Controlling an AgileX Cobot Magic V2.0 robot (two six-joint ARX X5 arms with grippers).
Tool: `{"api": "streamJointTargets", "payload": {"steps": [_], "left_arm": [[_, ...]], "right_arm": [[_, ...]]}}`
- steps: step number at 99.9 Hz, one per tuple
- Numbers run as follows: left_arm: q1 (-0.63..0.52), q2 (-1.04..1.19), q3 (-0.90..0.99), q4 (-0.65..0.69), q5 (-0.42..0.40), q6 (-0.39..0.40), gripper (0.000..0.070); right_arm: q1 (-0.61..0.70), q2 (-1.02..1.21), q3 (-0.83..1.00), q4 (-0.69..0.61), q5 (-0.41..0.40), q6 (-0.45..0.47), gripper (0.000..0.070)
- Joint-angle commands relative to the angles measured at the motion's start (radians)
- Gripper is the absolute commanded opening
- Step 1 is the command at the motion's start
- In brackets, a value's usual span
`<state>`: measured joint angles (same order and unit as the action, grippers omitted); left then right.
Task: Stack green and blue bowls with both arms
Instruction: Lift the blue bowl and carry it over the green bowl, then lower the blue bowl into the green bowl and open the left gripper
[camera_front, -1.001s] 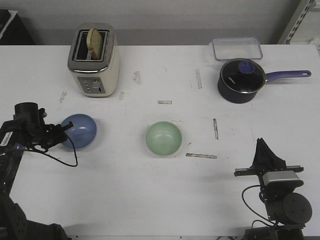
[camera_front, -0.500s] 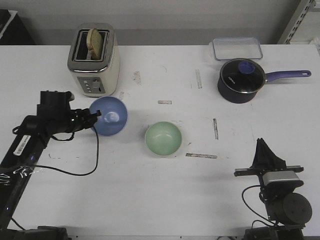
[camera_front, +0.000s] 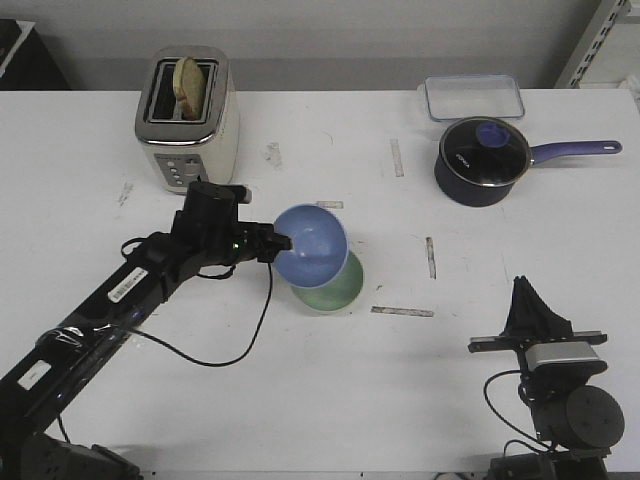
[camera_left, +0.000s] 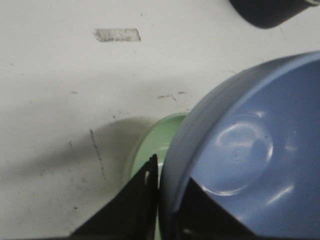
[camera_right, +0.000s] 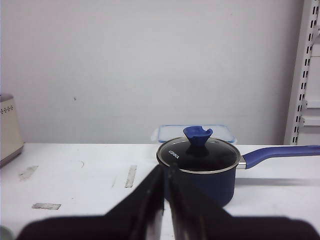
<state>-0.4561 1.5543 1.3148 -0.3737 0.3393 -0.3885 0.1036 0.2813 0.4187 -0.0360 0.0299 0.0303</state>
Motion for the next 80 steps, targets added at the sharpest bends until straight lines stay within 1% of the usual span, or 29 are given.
{"api": "streamJointTargets", "payload": {"steps": [1, 10, 21, 29, 40, 55, 80], "left_arm": [[-0.024, 0.038, 0.018, -0.001, 0.003, -0.027, 0.0001], [-0.053, 0.064, 0.018, -0.020, 0.002, -0.060, 0.0001], [-0.078, 0.087, 0.020, -0.049, 0.002, -0.123, 0.0001], [-0.090, 0.103, 0.030, -0.072, 0.000, -0.144, 0.0001], [-0.101, 0.127, 0.076, -0.130, -0.019, -0.147, 0.0001], [-0.111, 0.158, 0.141, -0.184, -0.090, -0.154, 0.0001], [-0.125, 0.186, 0.151, -0.209, -0.092, -0.154, 0.0001]], "right_arm": [[0.002, 0.000, 0.002, 0.013, 0.003, -0.005, 0.0011], [0.002, 0.000, 0.002, 0.013, 0.003, -0.005, 0.0011], [0.002, 0.000, 0.002, 0.013, 0.003, -0.005, 0.0011], [0.002, 0.000, 0.002, 0.013, 0.003, -0.005, 0.0011], [0.002, 0.000, 0.002, 0.013, 0.003, -0.005, 0.0011], [0.002, 0.000, 0.002, 0.013, 0.003, -0.005, 0.0011], [0.002, 0.000, 0.002, 0.013, 0.003, -0.005, 0.0011]]}}
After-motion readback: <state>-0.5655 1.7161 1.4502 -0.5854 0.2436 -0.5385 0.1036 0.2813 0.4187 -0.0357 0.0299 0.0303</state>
